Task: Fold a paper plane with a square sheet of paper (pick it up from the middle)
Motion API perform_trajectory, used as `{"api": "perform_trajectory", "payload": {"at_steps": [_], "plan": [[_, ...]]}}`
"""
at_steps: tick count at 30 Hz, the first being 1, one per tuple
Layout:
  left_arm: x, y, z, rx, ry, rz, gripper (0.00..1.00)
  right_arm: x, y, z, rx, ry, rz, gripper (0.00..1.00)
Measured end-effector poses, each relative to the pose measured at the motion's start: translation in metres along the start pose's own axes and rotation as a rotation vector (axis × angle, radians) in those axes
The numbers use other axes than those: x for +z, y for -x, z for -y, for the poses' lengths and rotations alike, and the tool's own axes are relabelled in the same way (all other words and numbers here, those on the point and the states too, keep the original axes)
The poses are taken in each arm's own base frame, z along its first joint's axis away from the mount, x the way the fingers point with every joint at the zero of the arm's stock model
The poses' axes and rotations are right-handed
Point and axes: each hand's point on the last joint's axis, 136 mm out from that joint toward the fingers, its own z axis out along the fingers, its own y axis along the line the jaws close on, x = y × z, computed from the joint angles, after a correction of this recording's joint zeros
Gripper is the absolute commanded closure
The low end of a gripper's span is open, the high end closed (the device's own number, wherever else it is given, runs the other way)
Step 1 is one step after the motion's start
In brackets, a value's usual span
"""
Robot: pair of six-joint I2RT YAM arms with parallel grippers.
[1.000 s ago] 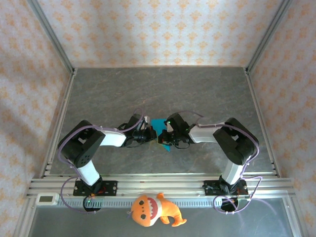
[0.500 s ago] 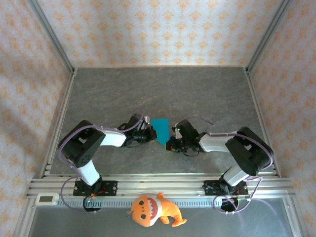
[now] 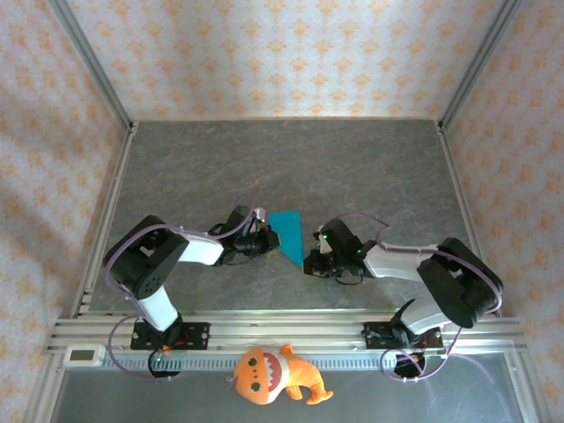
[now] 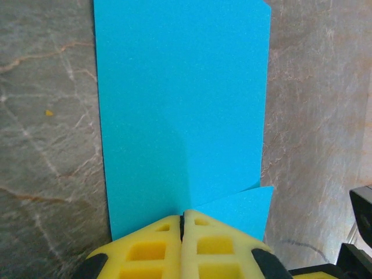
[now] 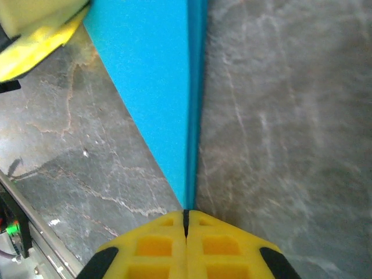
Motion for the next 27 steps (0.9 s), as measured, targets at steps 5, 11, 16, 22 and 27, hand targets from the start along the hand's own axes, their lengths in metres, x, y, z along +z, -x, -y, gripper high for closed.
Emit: {"api": "perform_trajectory", "payload": {"at_steps": [5,11,16,22,27], "plan": [[-0.004,0.000,-0.001,-0.026,-0.003,0.029,0.99,-0.017,0.017,-0.006,-0.023,-0.012,0.108,0.66],[-0.018,-0.004,-0.003,-0.060,0.005,0.047,0.83,-0.037,0.048,-0.013,-0.051,-0.004,0.304,0.58],[-0.041,0.011,0.021,-0.029,-0.039,0.123,0.64,-0.044,0.066,-0.022,-0.064,0.016,0.393,0.57],[-0.059,0.026,0.024,-0.034,-0.058,0.185,0.48,-0.030,0.077,-0.033,-0.073,0.045,0.378,0.57],[-0.064,0.024,-0.001,-0.088,-0.047,0.158,0.43,-0.010,0.076,-0.030,-0.056,0.046,0.319,0.58]]}}
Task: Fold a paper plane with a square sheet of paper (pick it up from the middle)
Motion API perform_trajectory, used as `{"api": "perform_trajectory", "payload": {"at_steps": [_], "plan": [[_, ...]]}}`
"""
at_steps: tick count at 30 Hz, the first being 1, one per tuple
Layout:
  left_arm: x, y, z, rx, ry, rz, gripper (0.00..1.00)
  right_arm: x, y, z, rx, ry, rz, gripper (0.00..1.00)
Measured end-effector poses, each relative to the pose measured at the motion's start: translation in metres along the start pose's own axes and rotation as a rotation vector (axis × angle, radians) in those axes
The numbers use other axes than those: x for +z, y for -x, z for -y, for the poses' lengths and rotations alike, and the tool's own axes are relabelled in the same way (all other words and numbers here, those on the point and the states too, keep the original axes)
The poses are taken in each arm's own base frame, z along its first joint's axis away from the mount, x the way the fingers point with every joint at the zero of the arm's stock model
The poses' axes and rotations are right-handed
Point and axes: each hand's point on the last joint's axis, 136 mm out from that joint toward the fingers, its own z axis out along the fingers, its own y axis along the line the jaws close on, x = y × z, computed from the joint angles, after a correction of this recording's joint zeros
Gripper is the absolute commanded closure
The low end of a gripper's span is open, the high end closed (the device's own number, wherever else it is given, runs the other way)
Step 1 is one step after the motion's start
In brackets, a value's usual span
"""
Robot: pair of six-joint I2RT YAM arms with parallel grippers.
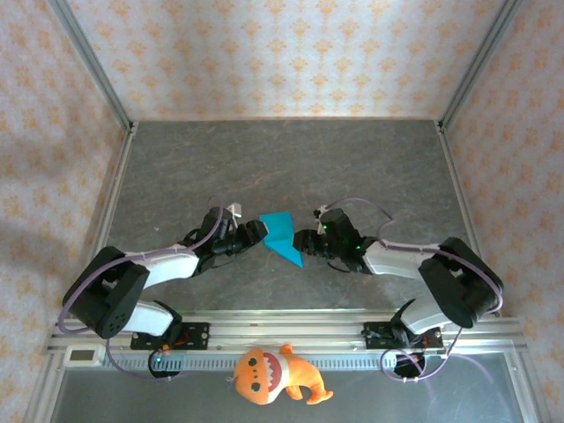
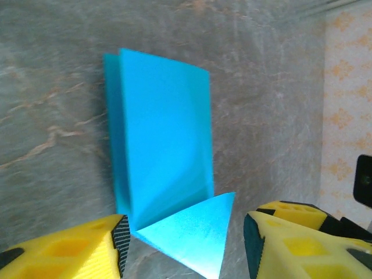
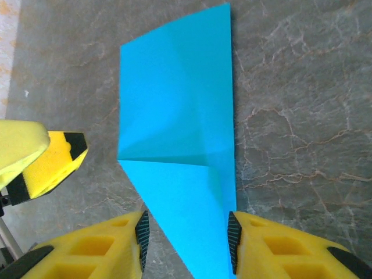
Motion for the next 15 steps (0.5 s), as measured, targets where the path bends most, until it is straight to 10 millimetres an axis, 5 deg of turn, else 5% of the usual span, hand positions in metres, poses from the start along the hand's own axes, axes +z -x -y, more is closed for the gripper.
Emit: {"api": "perform_trajectory", "payload": {"at_steps": [15], "plan": [[0.025,-0.009,-0.009,-0.016,-0.028,-0.142,0.50,-0.015,0.017,-0.012,0.025,0.033,0.094,0.58]]}}
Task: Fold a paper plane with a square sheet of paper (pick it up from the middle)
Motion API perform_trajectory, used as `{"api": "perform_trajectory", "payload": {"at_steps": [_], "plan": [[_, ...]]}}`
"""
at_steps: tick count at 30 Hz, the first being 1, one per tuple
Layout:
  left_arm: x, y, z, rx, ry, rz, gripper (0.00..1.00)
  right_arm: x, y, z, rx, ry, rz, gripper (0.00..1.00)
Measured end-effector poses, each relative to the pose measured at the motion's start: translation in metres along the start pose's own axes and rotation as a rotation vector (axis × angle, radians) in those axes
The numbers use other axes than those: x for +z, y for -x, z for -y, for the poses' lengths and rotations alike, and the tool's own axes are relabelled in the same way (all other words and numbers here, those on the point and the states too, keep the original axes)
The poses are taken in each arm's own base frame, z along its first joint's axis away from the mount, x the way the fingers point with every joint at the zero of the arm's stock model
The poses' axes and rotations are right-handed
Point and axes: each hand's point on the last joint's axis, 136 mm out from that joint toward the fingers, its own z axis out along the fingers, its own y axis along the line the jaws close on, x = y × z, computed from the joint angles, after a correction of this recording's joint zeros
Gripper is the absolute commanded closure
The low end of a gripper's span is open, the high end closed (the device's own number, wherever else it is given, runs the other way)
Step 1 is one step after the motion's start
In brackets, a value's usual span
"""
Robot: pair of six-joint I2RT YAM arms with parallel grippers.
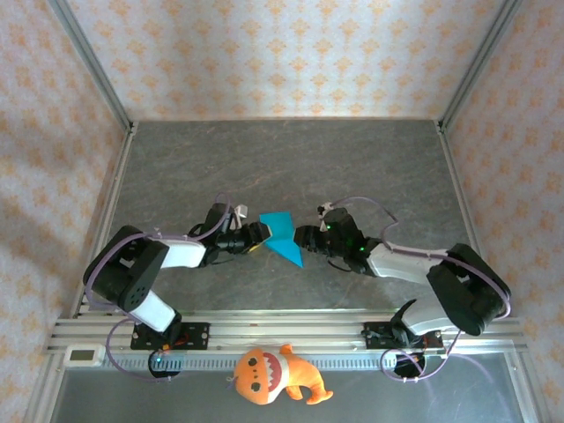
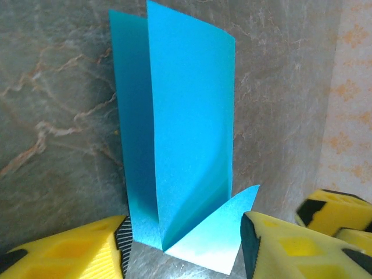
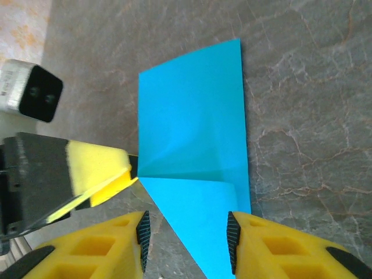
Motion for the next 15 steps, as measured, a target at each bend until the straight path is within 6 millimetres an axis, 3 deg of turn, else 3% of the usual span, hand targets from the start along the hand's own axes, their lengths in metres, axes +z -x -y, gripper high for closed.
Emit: {"api": "perform_trajectory", "payload": {"at_steps": [6,15], "plan": [[0.003,0.004,0.007,0.031,-0.009,-0.010,0.56,-0.004,0.001,0.005,0.007,-0.015,0.022,0.58],[0.009,-0.002,0.002,0.032,-0.007,-0.052,0.55,-0.004,0.000,0.010,0.011,-0.031,0.030,0.58]]}}
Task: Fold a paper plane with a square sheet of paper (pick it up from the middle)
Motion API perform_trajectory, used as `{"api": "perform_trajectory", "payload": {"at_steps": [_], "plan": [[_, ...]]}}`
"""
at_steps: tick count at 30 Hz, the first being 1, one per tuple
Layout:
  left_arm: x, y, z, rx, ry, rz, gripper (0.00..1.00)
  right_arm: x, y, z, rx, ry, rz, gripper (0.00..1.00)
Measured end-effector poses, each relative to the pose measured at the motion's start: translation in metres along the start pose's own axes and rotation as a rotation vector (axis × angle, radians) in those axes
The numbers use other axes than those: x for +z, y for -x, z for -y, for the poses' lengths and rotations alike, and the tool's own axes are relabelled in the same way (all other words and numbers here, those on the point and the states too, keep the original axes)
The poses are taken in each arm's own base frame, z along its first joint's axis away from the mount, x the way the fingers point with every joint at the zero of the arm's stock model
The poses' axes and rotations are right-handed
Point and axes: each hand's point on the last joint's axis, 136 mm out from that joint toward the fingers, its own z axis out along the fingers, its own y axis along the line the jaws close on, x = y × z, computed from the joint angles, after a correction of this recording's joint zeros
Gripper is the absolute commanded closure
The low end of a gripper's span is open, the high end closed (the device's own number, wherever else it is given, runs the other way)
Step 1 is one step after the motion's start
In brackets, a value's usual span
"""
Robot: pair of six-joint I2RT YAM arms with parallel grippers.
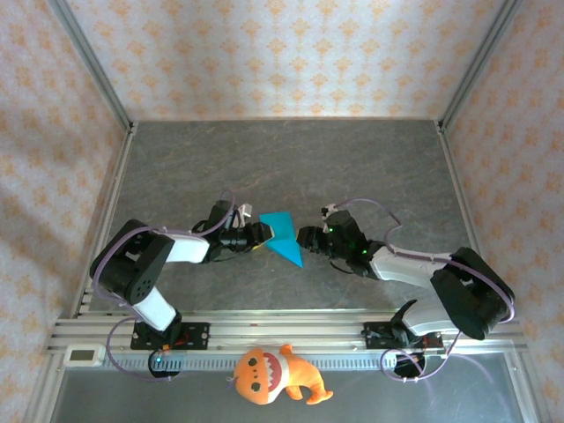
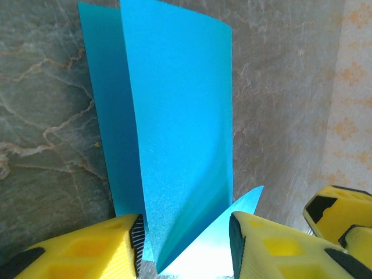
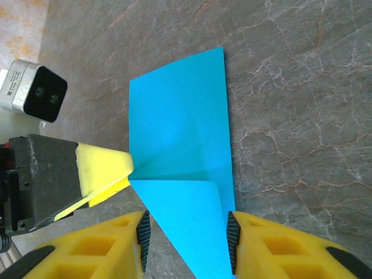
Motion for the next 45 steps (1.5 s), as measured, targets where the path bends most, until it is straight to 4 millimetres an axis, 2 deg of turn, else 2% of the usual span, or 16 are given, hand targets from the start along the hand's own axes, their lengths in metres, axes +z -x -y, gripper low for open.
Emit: {"api": "perform_trajectory", "payload": {"at_steps": [3,8,13,23,31,36,40,45], "plan": [[0.002,0.003,0.005,0.009,-0.015,-0.011,0.52,-0.003,0.003,0.001,0.003,-0.008,0.023,0.58],[0.005,0.008,0.012,0.045,-0.026,-0.038,0.52,-0.016,0.012,-0.003,0.001,0.018,0.084,0.58],[0.003,0.015,0.011,0.055,-0.033,-0.050,0.52,-0.023,0.014,-0.005,-0.001,0.040,0.116,0.57],[0.015,0.019,0.011,0.084,-0.056,-0.134,0.55,-0.022,0.011,-0.007,-0.006,0.055,0.101,0.57],[0.017,0.017,0.009,0.083,-0.059,-0.155,0.70,-0.022,0.011,-0.009,-0.015,0.066,0.099,0.58],[0.016,0.017,0.015,0.079,-0.089,-0.162,0.70,-0.022,0.012,-0.010,-0.016,0.071,0.104,0.58],[0.016,0.016,0.021,0.070,-0.131,-0.164,0.69,-0.018,0.012,-0.002,0.004,0.044,0.103,0.58],[0.018,0.013,0.019,0.063,-0.138,-0.180,0.69,-0.014,0.009,0.007,0.016,0.015,0.089,0.58]]}}
